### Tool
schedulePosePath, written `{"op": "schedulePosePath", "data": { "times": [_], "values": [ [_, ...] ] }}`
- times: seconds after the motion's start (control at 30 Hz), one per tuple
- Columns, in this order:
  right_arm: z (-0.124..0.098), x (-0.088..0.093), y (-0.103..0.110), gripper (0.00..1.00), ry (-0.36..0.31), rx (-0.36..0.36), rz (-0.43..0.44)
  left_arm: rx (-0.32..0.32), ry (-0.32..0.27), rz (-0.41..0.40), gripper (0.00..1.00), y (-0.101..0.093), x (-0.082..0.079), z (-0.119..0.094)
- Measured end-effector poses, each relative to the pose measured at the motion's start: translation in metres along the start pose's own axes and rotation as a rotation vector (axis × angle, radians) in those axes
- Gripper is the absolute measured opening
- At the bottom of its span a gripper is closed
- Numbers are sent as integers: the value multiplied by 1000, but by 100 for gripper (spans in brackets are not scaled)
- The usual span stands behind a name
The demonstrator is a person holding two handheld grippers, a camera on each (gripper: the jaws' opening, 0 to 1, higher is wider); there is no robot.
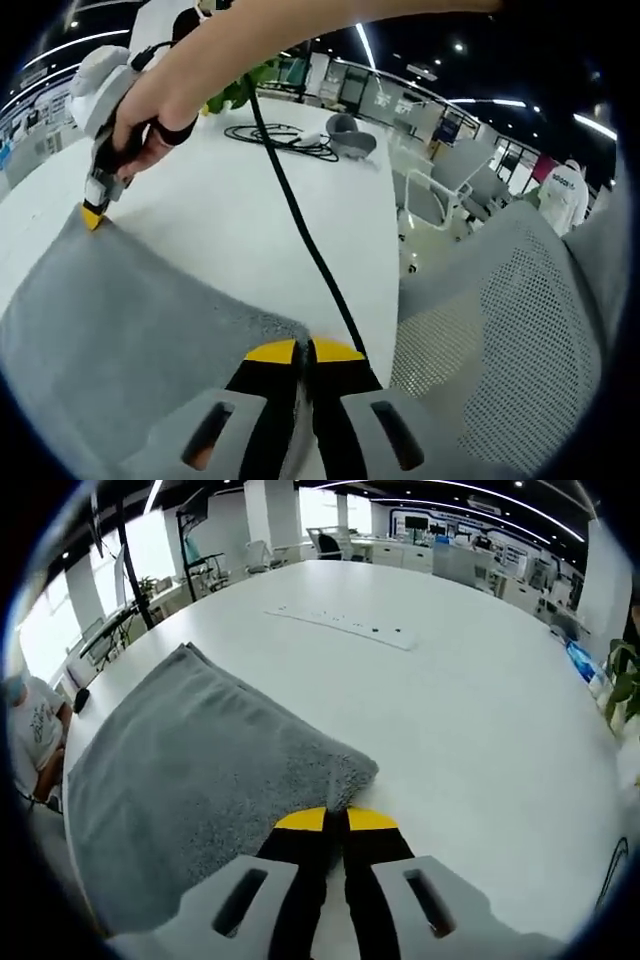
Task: Fold the towel on the table until its edges align and the towel forms a compact rectangular stack.
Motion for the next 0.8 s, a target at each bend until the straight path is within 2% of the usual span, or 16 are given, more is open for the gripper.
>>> {"op": "schedulePosePath", "data": {
  "times": [0.07,0.13,0.17,0.23,0.4,0.5,0.6,0.8],
  "values": [
    [-12,4,4,2,-1,3,1,2,1,-2,4,-3,-1,4],
    [-2,2,-6,2,-1,4,4,-1,8,2,4,-5,0,7],
    [-12,4,2,2,-4,3,9,-4,12,0,4,-6,0,7],
    [-17,5,6,2,-9,-2,12,-16,8,1,4,-5,3,8],
    [-16,4,5,4,-10,-3,37,-49,-16,-1,5,-4,1,3],
    [-18,2,6,6,-10,-1,39,-71,-21,-4,10,-4,-1,2],
    [-20,4,7,11,-6,-8,47,-98,-19,10,20,-5,-3,-1],
    [-24,6,6,14,-17,-21,68,-123,-7,6,27,-7,0,3]
  ]
}}
Point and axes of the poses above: the point that each gripper's makers call its tool centre point, and the gripper's own axes: z roughly forward along the fingers, y roughly to its left, x roughly out of its underside, the point moved 2 cm from there along -z, roughly backward along the fingers, and after that the axes turned 9 degrees about z, right-handed, at the moved point
